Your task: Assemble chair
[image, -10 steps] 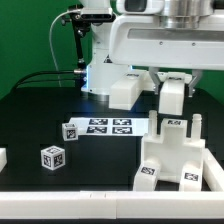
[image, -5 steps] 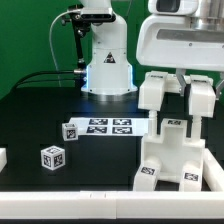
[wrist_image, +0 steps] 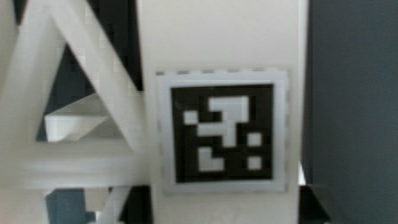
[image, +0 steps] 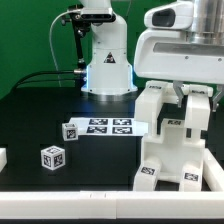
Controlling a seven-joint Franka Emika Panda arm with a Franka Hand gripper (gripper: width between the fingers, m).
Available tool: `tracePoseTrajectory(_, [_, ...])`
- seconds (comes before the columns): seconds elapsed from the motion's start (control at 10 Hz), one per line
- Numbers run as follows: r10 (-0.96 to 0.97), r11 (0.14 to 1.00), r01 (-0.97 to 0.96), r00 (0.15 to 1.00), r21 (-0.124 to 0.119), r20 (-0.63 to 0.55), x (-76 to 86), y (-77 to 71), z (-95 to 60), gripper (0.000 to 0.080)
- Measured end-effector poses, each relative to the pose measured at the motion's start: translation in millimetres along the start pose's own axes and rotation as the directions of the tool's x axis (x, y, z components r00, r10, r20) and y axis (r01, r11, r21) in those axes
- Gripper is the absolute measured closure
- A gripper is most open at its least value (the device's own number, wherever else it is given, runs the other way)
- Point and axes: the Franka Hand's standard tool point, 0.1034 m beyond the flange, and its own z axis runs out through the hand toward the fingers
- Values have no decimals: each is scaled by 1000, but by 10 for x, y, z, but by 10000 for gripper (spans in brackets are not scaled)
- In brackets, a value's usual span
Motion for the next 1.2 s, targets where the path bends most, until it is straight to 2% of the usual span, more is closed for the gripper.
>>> tracePoseTrajectory(0.3, [20,1000,-20,1000,11,7,-25,19,68,515])
tracePoseTrajectory(0.6, [21,1000,-21,1000,8,9,-26,30,84,515])
tracePoseTrajectory(0.7, [32,999,-32,999,17,7,-20,34,99,515])
tracePoseTrajectory(0.8, [77,996,-77,997,51,9,-20,68,150,515])
tracePoseTrajectory(0.9, [98,993,-99,995,61,10,-27,99,214,515])
tracePoseTrajectory(1.0, [110,991,-109,994,74,-7,15,94,234,515])
tracePoseTrajectory(1.2, [105,991,-103,994,85,-25,82,104,229,515])
